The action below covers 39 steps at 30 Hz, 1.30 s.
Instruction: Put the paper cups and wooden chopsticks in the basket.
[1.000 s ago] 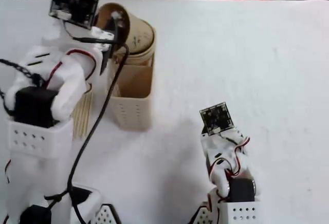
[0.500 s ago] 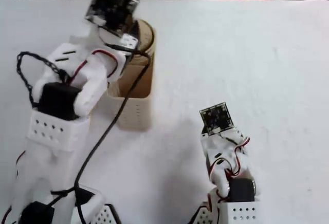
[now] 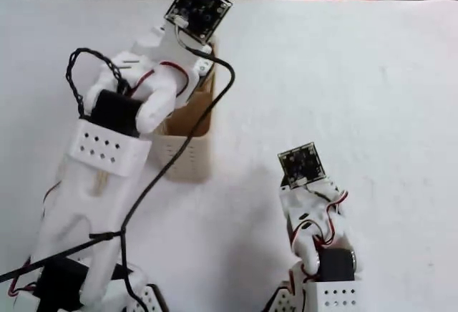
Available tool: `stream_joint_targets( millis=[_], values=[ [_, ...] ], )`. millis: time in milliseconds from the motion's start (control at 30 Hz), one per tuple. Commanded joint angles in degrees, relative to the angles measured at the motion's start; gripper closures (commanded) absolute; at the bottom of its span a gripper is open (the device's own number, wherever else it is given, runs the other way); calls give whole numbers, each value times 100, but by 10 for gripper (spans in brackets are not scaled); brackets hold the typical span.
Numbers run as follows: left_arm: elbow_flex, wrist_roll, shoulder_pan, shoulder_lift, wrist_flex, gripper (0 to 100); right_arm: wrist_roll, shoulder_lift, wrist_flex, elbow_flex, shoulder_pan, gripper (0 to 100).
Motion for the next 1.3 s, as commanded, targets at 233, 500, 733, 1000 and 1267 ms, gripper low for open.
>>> stream_joint_targets(
  millis=[233,500,733,1000,1267],
  values=[
    [1512,-53,-374,-215,-765,891,44,-48,-119,-62,22,964],
    [642,-26,-444,-1095,-264,891,44,-48,-119,-62,22,963],
    [870,-26,-1130,-1481,264,891,44,-48,-119,-62,13,964],
    [2479,-53,-1455,-1596,-932,891,44,-48,-119,-35,-13,964],
    [2998,536,-3389,-2527,-1020,891,44,-48,-119,-35,-13,964]
  ],
)
